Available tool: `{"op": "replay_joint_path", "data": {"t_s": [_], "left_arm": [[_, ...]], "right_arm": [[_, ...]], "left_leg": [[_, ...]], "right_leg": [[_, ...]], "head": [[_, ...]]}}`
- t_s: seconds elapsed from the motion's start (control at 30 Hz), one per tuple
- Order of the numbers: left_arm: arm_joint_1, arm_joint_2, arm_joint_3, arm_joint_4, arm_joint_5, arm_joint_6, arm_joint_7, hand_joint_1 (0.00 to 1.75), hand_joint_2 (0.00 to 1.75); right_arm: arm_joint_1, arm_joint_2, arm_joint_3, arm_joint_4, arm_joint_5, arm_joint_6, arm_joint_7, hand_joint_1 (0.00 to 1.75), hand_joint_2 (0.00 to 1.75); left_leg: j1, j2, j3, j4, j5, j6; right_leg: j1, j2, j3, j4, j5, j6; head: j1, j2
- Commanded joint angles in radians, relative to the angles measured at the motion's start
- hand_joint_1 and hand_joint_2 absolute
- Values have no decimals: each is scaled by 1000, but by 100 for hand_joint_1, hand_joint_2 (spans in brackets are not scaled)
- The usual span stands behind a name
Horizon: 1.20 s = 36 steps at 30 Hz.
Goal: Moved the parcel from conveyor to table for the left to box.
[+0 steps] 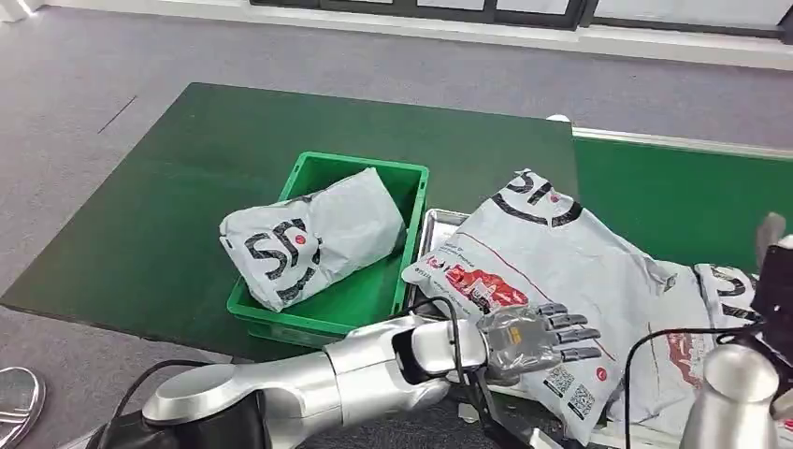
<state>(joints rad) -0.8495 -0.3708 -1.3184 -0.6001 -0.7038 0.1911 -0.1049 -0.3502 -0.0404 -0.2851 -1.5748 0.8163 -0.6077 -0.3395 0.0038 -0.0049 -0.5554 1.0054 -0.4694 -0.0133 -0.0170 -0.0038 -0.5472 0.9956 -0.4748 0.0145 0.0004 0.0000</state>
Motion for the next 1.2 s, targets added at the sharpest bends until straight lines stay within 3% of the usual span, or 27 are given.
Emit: {"op": "replay_joint_path", "data": {"t_s": [0.03,0.07,0.13,0.33,0.53,0.6,0.77,0.93,1.2], "left_arm": [[-42,22,52,75,2,3,-18,0,175],[-48,22,54,79,7,-1,-19,0,175],[-51,22,54,81,11,-1,-21,0,175],[-49,22,50,80,12,0,-18,0,175],[-80,22,47,94,50,-4,-30,0,175],[-82,22,48,95,57,-5,-35,0,175],[-79,22,34,95,56,-12,-35,0,175],[-89,22,-2,72,57,-38,15,0,175],[-89,22,-19,78,66,-74,65,0,175]], "right_arm": [[-379,-91,243,194,45,59,48,0,175],[-449,-105,278,249,42,89,59,0,175],[-494,-113,300,288,33,100,72,0,175],[-467,-121,304,271,27,88,74,0,175],[-770,-140,412,598,-24,149,71,0,175],[-811,-140,426,652,-37,147,57,0,175],[-831,-164,451,671,-58,144,46,0,175],[-937,-166,525,750,-53,151,75,0,175],[-977,-155,564,812,-51,143,80,0,175]], "left_leg": [[-2,12,-5,3,0,1],[-2,11,-4,3,1,1],[-2,11,-6,3,2,1],[-1,3,-6,1,7,1],[-3,8,-9,5,5,2],[-3,9,-11,4,7,2],[-2,1,-10,2,10,2],[-3,2,-12,3,10,2],[-2,2,-12,3,11,2]], "right_leg": [[-2,11,-9,4,3,-1],[-2,11,-9,5,3,-1],[-2,11,-10,5,5,-1],[0,2,-8,1,7,-1],[-3,8,-12,6,7,0],[-2,8,-15,5,9,0],[-1,1,-11,2,9,1],[-2,2,-14,4,9,1],[-1,1,-14,3,10,0]], "head": [[0,0],[0,0],[0,0],[0,0],[0,0],[0,0],[0,0],[0,0],[0,0]]}}
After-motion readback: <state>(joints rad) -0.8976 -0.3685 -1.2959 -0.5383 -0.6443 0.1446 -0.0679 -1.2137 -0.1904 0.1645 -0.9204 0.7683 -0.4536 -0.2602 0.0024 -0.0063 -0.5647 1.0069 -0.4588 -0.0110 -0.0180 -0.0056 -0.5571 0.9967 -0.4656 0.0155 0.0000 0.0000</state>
